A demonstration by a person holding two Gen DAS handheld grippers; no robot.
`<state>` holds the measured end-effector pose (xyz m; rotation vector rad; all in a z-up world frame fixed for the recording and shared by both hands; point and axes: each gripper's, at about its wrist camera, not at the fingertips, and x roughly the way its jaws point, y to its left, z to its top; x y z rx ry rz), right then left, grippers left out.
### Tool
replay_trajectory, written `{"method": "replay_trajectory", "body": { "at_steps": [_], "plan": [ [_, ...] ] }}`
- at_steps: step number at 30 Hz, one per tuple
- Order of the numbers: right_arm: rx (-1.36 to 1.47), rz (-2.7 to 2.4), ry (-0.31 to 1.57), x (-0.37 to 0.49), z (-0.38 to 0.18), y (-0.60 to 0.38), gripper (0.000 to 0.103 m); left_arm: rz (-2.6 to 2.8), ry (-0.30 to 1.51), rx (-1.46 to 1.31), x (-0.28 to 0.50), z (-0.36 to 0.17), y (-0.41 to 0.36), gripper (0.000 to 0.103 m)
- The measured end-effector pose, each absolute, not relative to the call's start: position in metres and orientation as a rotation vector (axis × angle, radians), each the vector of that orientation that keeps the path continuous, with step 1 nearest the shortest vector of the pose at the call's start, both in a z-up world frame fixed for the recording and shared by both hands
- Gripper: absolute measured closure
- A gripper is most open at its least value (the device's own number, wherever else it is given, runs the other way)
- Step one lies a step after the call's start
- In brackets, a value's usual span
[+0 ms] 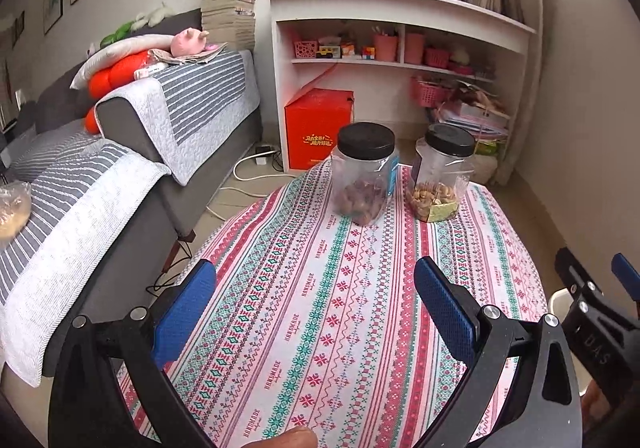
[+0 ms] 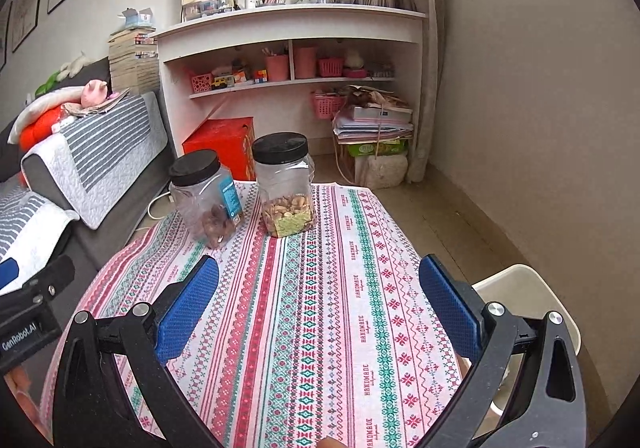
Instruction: Collect trash
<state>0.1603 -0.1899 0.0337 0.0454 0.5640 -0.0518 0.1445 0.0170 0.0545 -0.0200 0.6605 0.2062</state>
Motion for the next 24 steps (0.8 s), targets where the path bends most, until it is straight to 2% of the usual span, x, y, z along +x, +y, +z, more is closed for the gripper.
{"method": "replay_trajectory", "body": {
  "at_steps": [24],
  "plan": [
    [0.06,-0.068,0.577,0.161,0.031,-0.205,0.007,0.157,0.659,-0.027,0.149,0.053,-0.004,0.007]
  ]
}}
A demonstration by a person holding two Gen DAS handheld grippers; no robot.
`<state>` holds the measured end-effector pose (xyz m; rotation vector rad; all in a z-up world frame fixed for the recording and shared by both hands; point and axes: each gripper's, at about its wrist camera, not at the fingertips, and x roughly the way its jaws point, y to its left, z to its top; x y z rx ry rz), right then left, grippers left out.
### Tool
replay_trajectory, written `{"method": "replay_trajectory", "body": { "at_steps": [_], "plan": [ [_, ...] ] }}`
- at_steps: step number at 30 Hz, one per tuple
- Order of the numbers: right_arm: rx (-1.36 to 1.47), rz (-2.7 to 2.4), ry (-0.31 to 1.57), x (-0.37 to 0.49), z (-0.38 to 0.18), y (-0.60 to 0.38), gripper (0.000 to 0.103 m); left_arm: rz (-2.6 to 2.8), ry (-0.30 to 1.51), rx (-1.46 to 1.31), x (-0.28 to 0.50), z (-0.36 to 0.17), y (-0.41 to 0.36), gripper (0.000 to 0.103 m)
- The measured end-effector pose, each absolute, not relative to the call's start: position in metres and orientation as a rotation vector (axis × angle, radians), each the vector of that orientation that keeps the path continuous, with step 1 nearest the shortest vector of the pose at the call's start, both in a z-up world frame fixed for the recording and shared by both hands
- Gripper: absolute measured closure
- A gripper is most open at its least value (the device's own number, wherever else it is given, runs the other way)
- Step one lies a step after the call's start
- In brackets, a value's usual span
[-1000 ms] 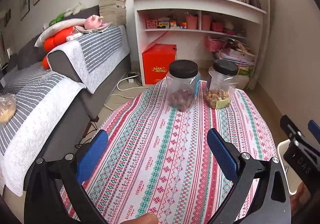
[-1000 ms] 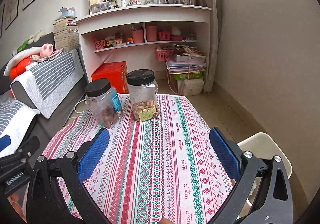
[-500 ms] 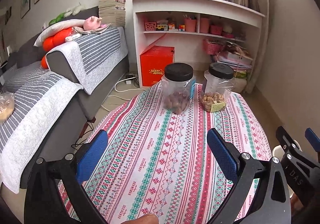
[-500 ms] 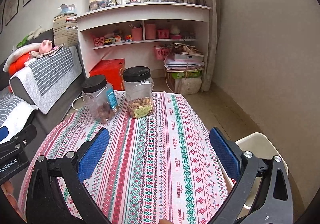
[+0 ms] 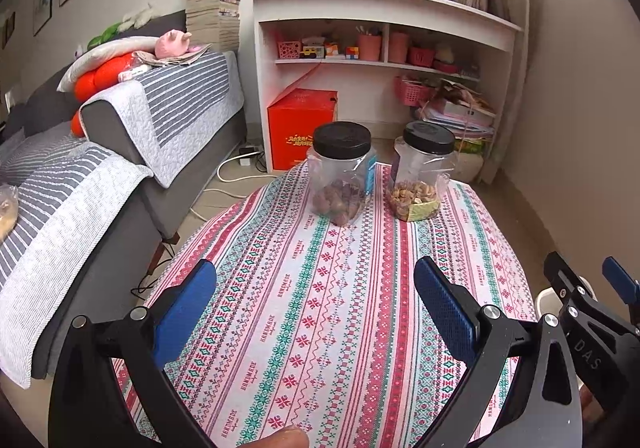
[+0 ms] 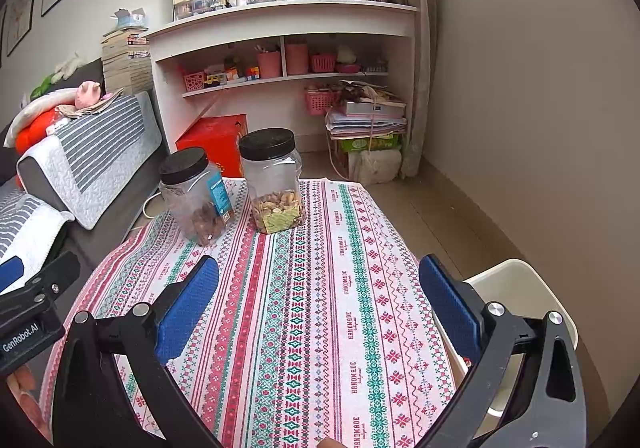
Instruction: Collect trash
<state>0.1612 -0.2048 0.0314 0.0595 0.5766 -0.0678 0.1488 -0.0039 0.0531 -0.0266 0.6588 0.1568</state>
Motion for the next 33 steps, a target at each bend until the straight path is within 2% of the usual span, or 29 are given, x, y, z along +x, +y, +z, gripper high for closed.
{"method": "replay_trajectory", "body": {
  "at_steps": [33],
  "plan": [
    [0.059,-0.079,0.592,0.1614,0.0272,-0.211,0.007,0.169,0.649,-0.027,0.1491,0.0525,-0.0138,0.007]
  ]
}}
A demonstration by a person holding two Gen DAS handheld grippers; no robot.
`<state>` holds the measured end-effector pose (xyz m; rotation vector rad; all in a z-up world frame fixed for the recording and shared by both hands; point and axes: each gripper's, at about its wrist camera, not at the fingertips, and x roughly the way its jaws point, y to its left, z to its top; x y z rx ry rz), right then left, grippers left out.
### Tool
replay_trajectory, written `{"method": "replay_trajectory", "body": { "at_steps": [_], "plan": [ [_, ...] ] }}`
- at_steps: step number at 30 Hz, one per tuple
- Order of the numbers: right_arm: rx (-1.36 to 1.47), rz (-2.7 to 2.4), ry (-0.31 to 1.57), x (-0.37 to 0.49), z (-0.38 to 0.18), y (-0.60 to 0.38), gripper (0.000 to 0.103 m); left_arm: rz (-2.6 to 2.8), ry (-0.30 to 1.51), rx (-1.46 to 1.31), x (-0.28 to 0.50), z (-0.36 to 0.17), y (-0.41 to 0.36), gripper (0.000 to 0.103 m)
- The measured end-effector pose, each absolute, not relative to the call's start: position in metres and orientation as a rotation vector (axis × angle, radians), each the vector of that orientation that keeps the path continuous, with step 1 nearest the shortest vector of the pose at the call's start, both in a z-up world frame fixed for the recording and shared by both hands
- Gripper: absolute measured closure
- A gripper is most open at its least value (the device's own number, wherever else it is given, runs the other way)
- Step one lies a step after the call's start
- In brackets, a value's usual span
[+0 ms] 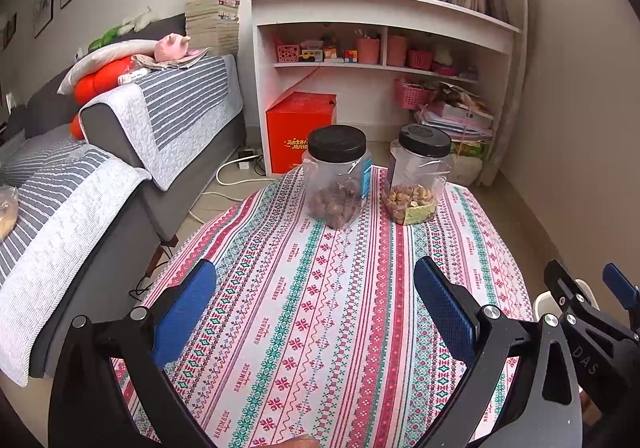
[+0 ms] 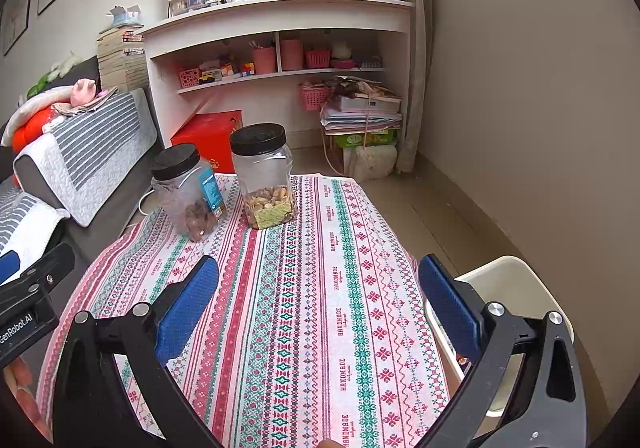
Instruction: Collect trash
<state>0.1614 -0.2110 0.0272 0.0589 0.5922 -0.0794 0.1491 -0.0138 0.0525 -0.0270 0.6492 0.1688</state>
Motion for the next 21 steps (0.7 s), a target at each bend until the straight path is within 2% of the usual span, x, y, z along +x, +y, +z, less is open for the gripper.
{"method": "replay_trajectory", "body": {
  "at_steps": [21],
  "plan": [
    [0.071,-0.079,0.592,0.161,0.027,-0.213,0.007,0.147,0.638,-0.004,0.148,0.051,-0.022,0.009]
  ]
}}
